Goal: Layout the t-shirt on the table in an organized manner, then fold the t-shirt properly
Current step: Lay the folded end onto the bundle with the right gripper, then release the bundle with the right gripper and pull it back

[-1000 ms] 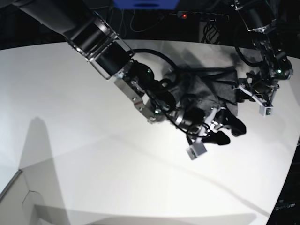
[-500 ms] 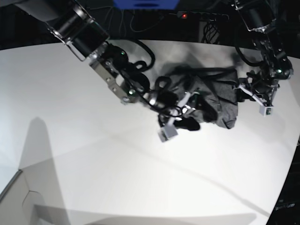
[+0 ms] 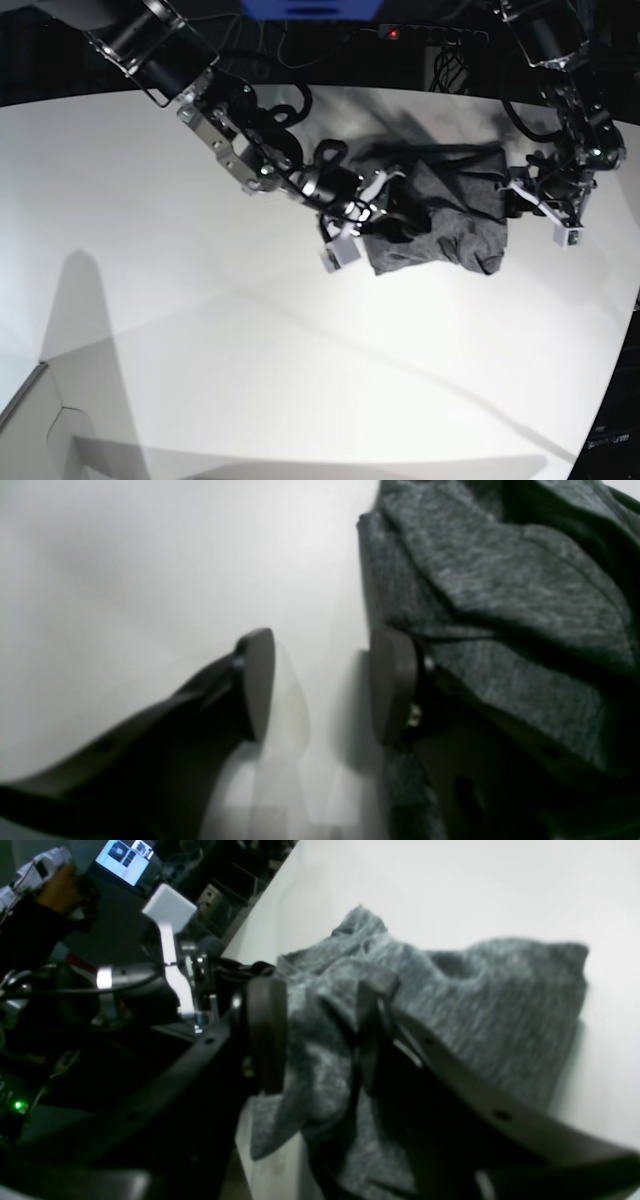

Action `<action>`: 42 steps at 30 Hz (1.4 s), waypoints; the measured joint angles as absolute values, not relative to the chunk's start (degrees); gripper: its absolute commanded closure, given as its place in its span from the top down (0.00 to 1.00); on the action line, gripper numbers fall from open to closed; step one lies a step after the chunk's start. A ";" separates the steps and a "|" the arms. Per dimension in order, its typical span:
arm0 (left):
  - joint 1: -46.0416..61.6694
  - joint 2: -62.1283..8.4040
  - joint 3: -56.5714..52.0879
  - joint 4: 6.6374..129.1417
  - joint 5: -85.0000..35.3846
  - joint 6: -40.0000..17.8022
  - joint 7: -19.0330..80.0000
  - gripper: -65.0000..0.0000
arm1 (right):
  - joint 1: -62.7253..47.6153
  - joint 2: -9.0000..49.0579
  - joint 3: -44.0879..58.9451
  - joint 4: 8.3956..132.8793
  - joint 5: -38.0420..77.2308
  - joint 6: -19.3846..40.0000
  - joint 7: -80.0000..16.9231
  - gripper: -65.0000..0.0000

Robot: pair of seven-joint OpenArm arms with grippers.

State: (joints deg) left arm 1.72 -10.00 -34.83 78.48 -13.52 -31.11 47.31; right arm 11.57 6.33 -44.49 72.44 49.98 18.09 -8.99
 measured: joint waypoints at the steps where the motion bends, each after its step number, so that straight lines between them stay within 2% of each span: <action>1: 1.72 -10.00 -34.83 78.48 -13.50 -31.11 47.33 0.46 | 11.60 5.91 -44.49 72.34 49.98 18.09 -8.86 0.31; 5: 1.69 -10.00 -34.83 78.48 -13.52 -31.11 47.31 0.46 | 11.88 4.75 -45.21 71.85 49.98 18.09 -8.40 0.31; 11: 2.04 -9.78 -34.81 80.82 -12.60 -31.09 49.15 0.46 | 15.57 3.03 -57.30 67.48 48.27 17.87 -9.23 0.32; 15: 2.20 -9.80 -34.83 84.75 -12.27 -31.09 49.50 0.46 | 16.16 1.74 -59.48 68.05 45.95 17.47 -9.15 0.32; 23: 5.48 -10.15 -38.24 91.90 -12.38 -31.09 49.98 0.46 | 16.12 6.98 -59.13 76.77 45.60 17.47 -8.75 0.31; 28: 8.32 -10.39 -38.19 95.29 -13.69 -31.14 49.45 0.47 | 12.34 8.84 -50.94 77.01 45.74 17.28 -8.99 0.31; 33: 14.68 -8.34 -37.80 95.72 -24.56 -31.07 50.15 0.47 | 7.05 12.03 -42.52 79.40 45.63 17.21 -9.21 0.31; 42: 17.76 -5.26 -37.89 95.72 -34.37 -30.65 49.91 0.47 | 2.42 16.84 -37.69 83.05 45.63 17.26 -9.21 0.31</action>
